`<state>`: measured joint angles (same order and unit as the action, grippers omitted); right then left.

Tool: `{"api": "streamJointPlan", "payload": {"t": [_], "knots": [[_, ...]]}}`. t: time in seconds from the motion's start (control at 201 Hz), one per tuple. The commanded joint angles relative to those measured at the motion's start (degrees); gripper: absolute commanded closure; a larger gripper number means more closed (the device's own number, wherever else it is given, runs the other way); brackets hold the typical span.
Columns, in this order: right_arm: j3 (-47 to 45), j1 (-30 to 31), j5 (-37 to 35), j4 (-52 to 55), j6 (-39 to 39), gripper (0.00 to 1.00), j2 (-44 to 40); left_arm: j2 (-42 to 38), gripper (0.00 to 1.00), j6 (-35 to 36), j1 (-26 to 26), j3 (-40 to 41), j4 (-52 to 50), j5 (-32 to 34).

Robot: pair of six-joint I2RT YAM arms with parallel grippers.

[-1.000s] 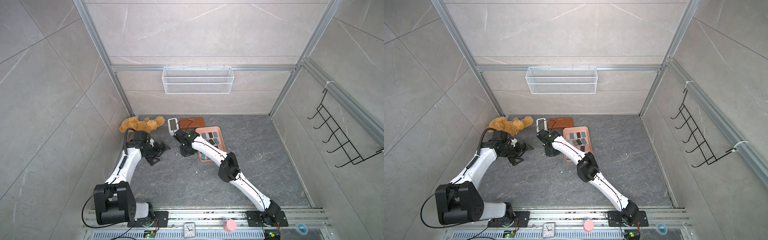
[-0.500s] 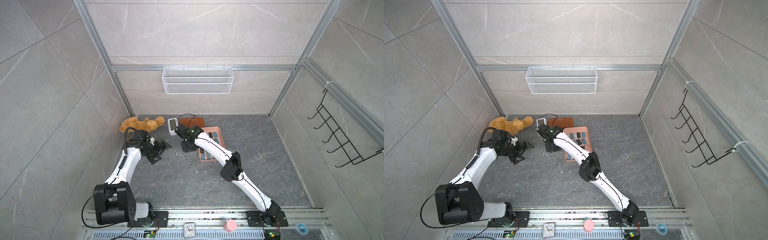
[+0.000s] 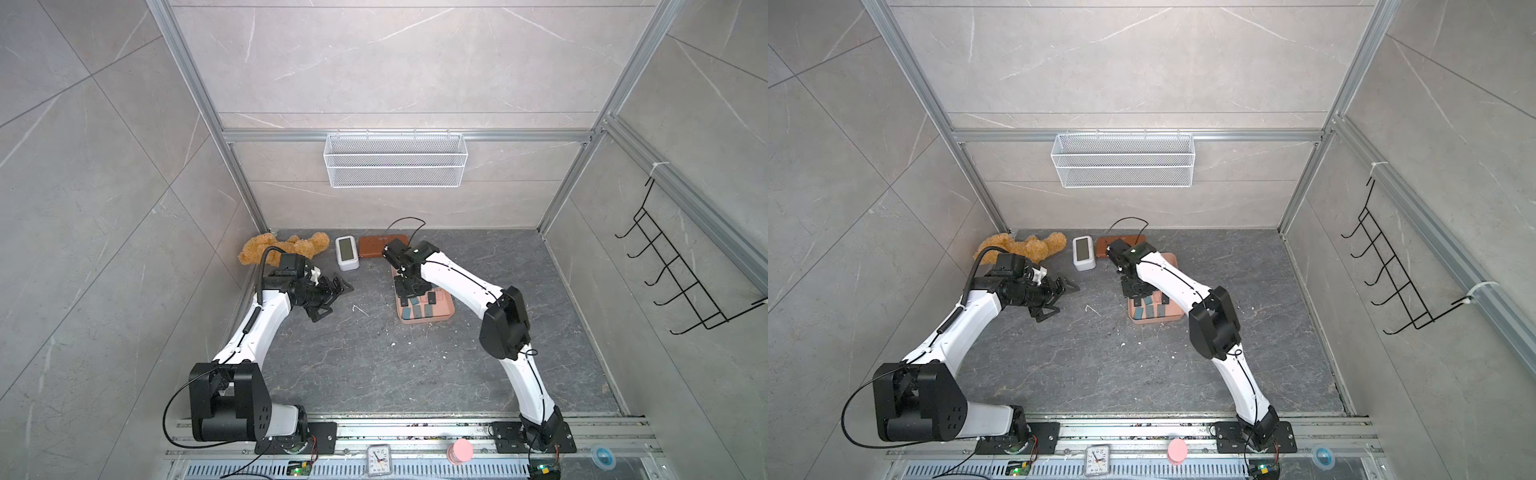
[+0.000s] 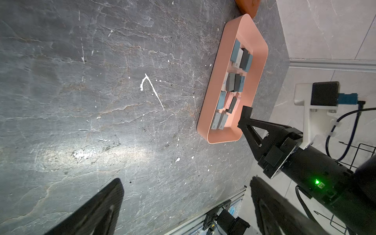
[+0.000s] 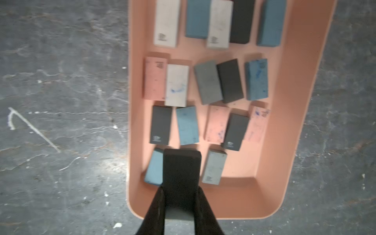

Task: Put the eraser in the storage box
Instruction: Place the eraser in the storage box.

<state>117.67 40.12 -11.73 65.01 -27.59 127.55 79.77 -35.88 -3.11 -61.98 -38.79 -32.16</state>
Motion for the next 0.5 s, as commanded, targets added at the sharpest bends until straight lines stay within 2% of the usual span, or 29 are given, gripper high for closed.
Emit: {"api": "streamJointPlan", "payload": {"t": [0.0,0.194,0.493], "knots": [[-7.54,-1.78,0.36,-7.64,-0.06,0.89,-6.33,-0.06,0.01,-0.72,-0.84,-1.42,0.72,-1.25],[-20.50,-4.93,1.79,-13.71,-2.00,0.89,-12.07,1.63,0.01,-2.05,-5.28,-2.03,2.63,-0.33],[-25.90,-7.95,5.18,-16.41,-6.97,0.89,-11.24,6.12,0.01,-2.97,-14.61,-6.20,3.90,1.07]]}}
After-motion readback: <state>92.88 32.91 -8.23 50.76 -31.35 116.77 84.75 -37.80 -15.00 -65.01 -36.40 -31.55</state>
